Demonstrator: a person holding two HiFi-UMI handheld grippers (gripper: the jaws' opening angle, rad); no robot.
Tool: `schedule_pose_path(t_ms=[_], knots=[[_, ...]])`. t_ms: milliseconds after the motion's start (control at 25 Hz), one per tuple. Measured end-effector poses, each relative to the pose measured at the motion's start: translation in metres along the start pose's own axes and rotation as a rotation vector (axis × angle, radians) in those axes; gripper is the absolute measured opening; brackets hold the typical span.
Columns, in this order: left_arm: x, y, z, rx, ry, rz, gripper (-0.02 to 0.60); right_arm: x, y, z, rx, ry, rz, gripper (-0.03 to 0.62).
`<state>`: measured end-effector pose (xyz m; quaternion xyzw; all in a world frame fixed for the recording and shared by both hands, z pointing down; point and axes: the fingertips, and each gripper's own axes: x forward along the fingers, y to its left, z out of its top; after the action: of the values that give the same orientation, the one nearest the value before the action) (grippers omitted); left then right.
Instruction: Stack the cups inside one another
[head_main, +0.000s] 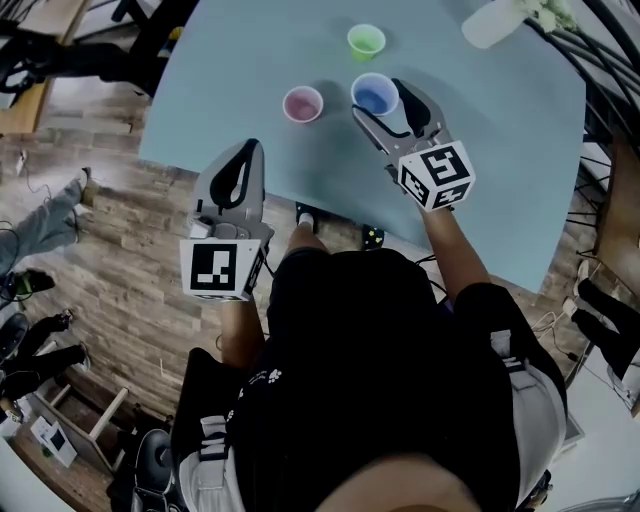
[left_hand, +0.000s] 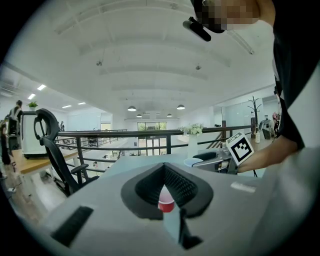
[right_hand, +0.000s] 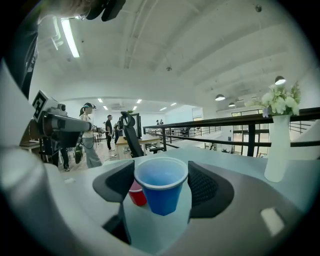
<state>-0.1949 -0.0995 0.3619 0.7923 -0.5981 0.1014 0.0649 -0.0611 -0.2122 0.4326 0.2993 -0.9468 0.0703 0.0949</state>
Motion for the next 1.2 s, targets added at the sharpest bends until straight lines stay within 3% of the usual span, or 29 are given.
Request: schedule_pose_path(t_ms=[600,1200], knots=[[-0.01,0.042,-0.001,-0.03,-0.009,0.07,-0.009,0.062,0.057,0.01,-0.02,0.007,0.165,0.327],[-0.019,0.064,-0.007,-0.046,0.008,0.114,-0.009,0.091,0.076,-0.008,-0.028,0.052,0.222,0.328]])
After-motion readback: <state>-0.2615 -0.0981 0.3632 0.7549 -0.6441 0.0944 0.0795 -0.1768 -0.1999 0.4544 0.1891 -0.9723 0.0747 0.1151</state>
